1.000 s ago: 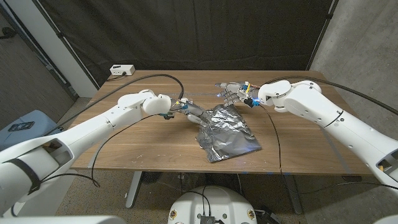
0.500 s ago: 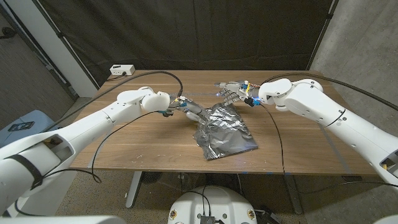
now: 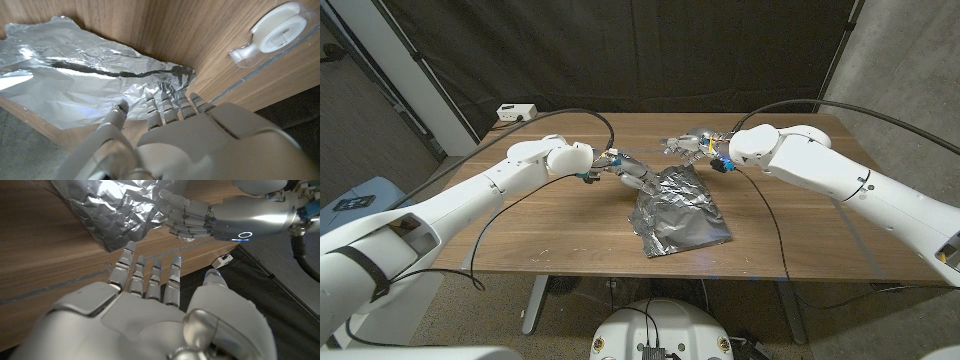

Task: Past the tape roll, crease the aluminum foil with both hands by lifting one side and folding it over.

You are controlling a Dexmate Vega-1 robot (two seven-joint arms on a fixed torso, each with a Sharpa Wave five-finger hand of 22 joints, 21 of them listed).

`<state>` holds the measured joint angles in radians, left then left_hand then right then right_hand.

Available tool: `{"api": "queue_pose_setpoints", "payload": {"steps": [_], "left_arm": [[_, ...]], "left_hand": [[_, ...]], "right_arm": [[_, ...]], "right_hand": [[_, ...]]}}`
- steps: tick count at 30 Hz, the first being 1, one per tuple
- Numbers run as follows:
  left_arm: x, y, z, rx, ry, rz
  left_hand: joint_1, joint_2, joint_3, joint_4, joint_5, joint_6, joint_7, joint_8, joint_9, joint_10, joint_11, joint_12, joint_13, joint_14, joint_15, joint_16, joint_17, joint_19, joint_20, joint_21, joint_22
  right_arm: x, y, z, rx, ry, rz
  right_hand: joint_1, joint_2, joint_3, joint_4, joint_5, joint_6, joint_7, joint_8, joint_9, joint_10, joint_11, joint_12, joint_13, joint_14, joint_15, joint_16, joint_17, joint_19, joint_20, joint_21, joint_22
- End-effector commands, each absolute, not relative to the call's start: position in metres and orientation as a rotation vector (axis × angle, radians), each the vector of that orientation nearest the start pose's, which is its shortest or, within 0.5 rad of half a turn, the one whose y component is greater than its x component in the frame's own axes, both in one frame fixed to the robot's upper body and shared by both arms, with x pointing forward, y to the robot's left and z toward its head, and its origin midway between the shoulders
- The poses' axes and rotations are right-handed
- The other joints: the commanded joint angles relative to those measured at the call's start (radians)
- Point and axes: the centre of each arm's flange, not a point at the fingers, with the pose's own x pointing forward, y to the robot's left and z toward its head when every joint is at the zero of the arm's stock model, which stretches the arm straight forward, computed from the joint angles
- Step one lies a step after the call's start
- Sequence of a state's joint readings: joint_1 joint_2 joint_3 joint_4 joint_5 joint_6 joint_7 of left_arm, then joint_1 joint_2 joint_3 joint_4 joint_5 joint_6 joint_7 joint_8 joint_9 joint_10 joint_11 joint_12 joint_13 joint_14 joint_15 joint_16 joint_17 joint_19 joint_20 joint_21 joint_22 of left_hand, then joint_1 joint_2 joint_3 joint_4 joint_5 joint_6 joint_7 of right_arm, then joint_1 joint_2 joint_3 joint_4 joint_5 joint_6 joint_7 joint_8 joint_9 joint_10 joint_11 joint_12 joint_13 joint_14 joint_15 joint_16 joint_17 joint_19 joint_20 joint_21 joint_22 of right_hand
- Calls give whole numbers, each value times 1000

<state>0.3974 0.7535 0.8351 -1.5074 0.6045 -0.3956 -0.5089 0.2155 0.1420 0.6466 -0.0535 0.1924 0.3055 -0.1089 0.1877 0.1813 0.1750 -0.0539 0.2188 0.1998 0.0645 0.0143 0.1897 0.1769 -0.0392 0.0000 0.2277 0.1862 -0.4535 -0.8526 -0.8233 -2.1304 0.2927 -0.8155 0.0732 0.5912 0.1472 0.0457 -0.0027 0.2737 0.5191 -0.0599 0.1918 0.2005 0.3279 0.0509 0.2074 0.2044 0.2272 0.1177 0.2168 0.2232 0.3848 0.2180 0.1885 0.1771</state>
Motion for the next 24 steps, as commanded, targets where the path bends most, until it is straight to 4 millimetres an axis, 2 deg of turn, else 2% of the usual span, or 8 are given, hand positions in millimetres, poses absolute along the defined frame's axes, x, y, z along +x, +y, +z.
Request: {"api": "queue_pose_setpoints", "payload": {"steps": [1, 8, 13, 17, 20, 21, 22, 24], "left_arm": [[615, 147, 30, 1898, -661, -691], [615, 145, 31, 1892, -658, -696], [615, 144, 30, 1889, -660, -696], [614, 142, 30, 1888, -662, -697], [614, 142, 30, 1891, -661, -699], [614, 142, 30, 1891, -660, -699], [615, 142, 30, 1892, -660, -699], [615, 142, 30, 1886, -658, -700]], "left_hand": [[-6, 2, 9, 0, 1, -1, -5, -3, 1, 0, -4, 3, 2, 6, -2, -1, 0, 3, -3, -2, 1], [-5, 2, 10, -1, 1, -1, -4, -3, 1, 0, -4, 3, 2, 7, -3, -1, 0, 5, -4, -2, 1], [-5, 2, 11, -2, 1, -2, -4, -3, 1, 0, -5, 2, 2, 7, -3, -2, 0, 5, -4, -2, 1], [-5, 2, 12, -3, 1, -2, -5, -3, 1, 0, -4, 2, 2, 7, -3, -2, 0, 5, -4, -2, 1], [-5, 2, 12, -3, 1, -2, -4, -3, 1, 0, -4, 2, 2, 8, -3, -2, 0, 5, -4, -3, 1], [-5, 2, 12, -3, 1, -2, -5, -3, 1, -1, -4, 2, 2, 8, -3, -2, 0, 5, -4, -3, 1], [-5, 2, 12, -3, 1, -2, -5, -2, 1, -2, -3, 2, 2, 8, -3, -2, 0, 5, -4, -3, 1], [-4, 2, 13, -4, 1, -2, -5, -3, 1, -1, -3, 2, 2, 8, -2, -2, 0, 6, -4, -3, 1]], "right_arm": [[542, -122, 52, -1155, -301, 325], [546, -125, 38, -1227, -333, 282], [551, -127, 27, -1299, -372, 244], [555, -129, 20, -1357, -401, 220], [557, -130, 17, -1413, -421, 194], [558, -130, 17, -1431, -424, 186], [559, -130, 16, -1446, -428, 176], [561, -131, 16, -1481, -435, 163]], "right_hand": [[-18, -4, -4, 4, 0, -12, -26, -5, 1, 10, -10, 5, 1, 0, -13, -4, 3, -11, -3, -3, 0], [-57, 5, -12, 29, -3, -34, -52, -8, -2, 23, -13, 7, 0, 1, -15, 2, 7, -26, -3, -3, 1], [-125, 12, -31, 73, -6, -60, -75, -10, -4, 35, -21, 6, -1, -5, -16, 4, 12, -45, -3, -3, 1], [-170, 15, -42, 103, -5, -73, -82, -8, -7, 40, -50, 4, -2, -15, -22, 4, 14, -61, -4, -3, 1], [-211, 14, -53, 130, -2, -78, -81, -5, -10, 51, -97, 3, -5, -18, -34, 5, 14, -67, -6, -1, 0], [-214, 14, -53, 131, -2, -78, -80, -5, -10, 53, -99, 3, -5, -19, -36, 5, 14, -68, -5, -1, 0], [-224, 13, -55, 137, -1, -75, -73, -3, -10, 55, -117, 2, -6, -20, -40, 5, 14, -73, -5, -2, -1], [-228, 13, -56, 140, 0, -74, -70, -2, -11, 55, -121, 1, -6, -22, -43, 4, 14, -77, -5, -2, -1]]}}
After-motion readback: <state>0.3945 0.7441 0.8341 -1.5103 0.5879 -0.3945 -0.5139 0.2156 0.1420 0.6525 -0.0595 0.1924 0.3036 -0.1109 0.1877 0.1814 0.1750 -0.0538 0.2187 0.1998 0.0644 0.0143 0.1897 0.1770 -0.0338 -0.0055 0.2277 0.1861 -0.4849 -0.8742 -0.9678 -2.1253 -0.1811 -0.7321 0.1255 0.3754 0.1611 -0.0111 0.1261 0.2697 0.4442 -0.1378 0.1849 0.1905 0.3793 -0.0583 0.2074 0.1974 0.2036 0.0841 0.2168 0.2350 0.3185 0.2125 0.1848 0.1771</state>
